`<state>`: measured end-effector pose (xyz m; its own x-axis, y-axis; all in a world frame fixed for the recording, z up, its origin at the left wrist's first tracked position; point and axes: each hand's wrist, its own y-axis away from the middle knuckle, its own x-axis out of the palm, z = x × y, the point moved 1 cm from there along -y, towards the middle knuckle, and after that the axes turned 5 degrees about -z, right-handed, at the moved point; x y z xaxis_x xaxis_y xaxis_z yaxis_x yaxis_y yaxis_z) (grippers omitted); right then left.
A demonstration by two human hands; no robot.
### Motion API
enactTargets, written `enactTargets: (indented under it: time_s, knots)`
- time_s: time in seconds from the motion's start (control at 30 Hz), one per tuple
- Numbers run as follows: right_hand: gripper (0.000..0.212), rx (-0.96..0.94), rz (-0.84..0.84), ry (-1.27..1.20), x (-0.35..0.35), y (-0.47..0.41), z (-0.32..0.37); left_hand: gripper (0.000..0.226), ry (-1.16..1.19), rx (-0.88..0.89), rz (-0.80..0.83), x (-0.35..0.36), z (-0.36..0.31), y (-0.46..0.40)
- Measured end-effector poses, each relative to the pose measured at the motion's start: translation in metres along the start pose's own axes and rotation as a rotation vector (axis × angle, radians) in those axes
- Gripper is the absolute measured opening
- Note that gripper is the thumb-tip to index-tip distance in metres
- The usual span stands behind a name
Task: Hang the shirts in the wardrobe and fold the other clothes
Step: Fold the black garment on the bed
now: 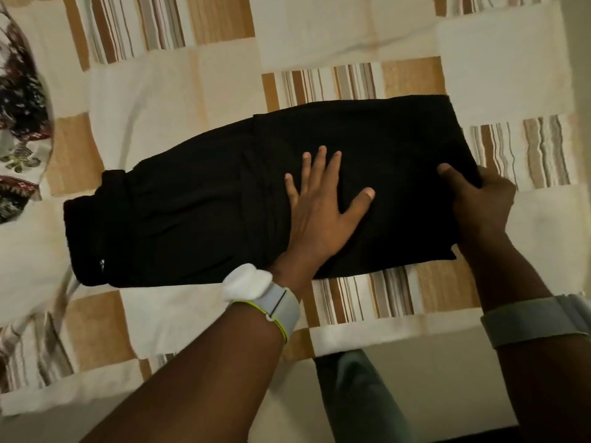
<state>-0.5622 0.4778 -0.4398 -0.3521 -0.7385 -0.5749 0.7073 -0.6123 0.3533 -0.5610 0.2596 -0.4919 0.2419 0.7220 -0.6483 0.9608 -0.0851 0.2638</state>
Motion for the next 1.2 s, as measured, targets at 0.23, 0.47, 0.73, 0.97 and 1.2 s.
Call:
enactTargets:
  time_s: [0.23, 0.47, 0.73, 0.97, 1.2]
  knots:
    - [0.015, -0.393, 0.179, -0.018, 0.095, 0.085, 0.081, 0.041, 0.919, -0.541, -0.031, -0.117, 0.038, 0.001]
    - [0.032, -0.597, 0.665, 0.250, 0.239, 0.226, 0.101, 0.049, 1.274, -0.683, -0.137, -0.207, 0.102, 0.043]
    - [0.041, -0.596, 0.624, 0.238, 0.282, 0.274, 0.082, 0.035, 1.150, -0.699, -0.251, -0.231, 0.158, 0.061]
    - [0.044, -0.538, 0.734, 0.202, 0.304, 0.311, 0.084, 0.035, 0.989, -0.720, -0.272, -0.272, 0.193, 0.079]
    - [0.031, -0.684, 0.212, 0.155, 0.279, 0.249, 0.081, 0.053, -0.072, -0.128, -0.526, -0.276, 0.182, 0.081]
